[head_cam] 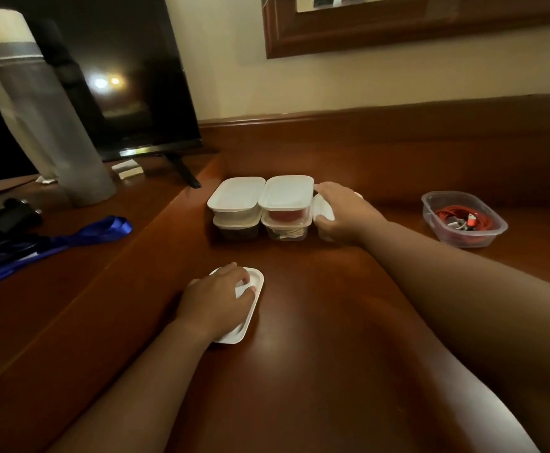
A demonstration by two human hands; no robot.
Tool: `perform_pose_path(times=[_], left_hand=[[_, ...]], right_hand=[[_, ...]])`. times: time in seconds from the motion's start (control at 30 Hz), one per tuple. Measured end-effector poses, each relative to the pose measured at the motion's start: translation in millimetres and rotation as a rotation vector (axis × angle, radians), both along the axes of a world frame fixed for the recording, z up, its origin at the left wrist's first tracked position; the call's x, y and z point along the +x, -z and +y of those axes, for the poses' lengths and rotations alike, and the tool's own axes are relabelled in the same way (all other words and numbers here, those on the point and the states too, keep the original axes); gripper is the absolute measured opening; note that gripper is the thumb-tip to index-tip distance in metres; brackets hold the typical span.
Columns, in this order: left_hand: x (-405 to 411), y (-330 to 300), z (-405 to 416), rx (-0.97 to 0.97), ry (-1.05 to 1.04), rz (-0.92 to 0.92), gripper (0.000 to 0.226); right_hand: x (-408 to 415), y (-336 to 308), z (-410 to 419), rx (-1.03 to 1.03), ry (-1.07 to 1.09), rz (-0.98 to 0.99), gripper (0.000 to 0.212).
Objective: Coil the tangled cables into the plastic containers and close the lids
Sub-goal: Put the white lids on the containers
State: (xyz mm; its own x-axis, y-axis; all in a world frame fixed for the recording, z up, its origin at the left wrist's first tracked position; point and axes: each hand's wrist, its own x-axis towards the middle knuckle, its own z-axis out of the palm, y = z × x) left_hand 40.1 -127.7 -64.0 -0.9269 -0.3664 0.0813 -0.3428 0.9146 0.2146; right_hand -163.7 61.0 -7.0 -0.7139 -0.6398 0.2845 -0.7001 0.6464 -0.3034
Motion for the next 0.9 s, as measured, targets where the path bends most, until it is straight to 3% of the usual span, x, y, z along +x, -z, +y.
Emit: perform_pose_path(times=[0.27,0.37,0.9], left_hand=[[-16,-7,68,-0.133,0.181,-0.114,0.050],[-27,-7,98,-0.166,0.238,-0.123,0.052],[-61,-4,172,-0.265,0.331,-0.154,0.055]], right_hand=[[-4,19,129,0.201,0.463,-0.065,0.070],[-4,28,161,0.228,0.545,-0.106,0.063],[53,34,207,0.235,0.354,-0.008,0.035]])
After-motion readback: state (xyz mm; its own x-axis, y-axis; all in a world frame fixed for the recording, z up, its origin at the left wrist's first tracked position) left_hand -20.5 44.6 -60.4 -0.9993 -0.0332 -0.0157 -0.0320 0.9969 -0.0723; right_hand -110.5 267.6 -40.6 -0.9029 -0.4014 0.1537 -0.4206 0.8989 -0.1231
